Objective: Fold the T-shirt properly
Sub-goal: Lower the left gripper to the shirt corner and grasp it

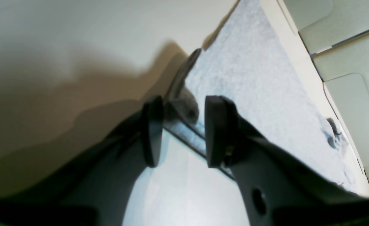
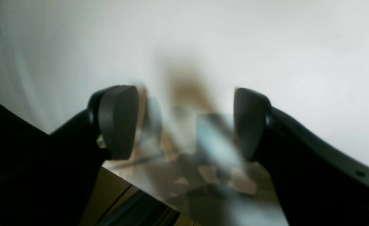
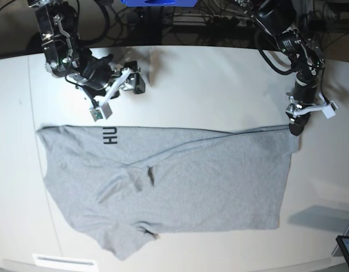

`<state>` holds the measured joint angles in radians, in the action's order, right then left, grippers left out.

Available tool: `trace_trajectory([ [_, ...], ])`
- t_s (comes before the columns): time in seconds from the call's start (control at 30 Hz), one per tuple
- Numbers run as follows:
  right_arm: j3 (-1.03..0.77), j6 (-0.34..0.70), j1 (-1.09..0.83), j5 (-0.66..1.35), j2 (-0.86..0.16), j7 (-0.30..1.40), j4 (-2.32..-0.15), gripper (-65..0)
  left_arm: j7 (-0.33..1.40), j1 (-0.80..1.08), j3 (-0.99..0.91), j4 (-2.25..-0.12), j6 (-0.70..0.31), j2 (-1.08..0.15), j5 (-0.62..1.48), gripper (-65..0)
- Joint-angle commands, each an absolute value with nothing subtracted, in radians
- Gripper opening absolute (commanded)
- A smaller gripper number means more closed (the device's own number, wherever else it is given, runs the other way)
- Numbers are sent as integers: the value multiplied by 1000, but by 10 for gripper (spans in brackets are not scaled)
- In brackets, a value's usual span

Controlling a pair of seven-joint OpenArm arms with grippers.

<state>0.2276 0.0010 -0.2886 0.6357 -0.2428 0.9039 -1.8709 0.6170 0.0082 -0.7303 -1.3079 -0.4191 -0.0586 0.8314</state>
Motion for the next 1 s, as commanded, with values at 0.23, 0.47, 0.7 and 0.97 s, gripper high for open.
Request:
trace_trajectory([
  [0.23,226,8,-282,645,-243,886,-1842,-207,599,-2,-731,-1333,-430,-71,852,-440],
  [0.47,252,8,-280,645,-249,831,-1771,-207,599,-2,-731,-1333,-430,-71,854,-440],
  [0.7,302,8,-275,644,-249,799,-1728,-207,601,-18,-730,-1377,-430,-67,854,-440],
  [0.97,303,8,-274,644,-249,796,-1728,-207,602,-22,-716,-1377,-430,-51,852,-440],
])
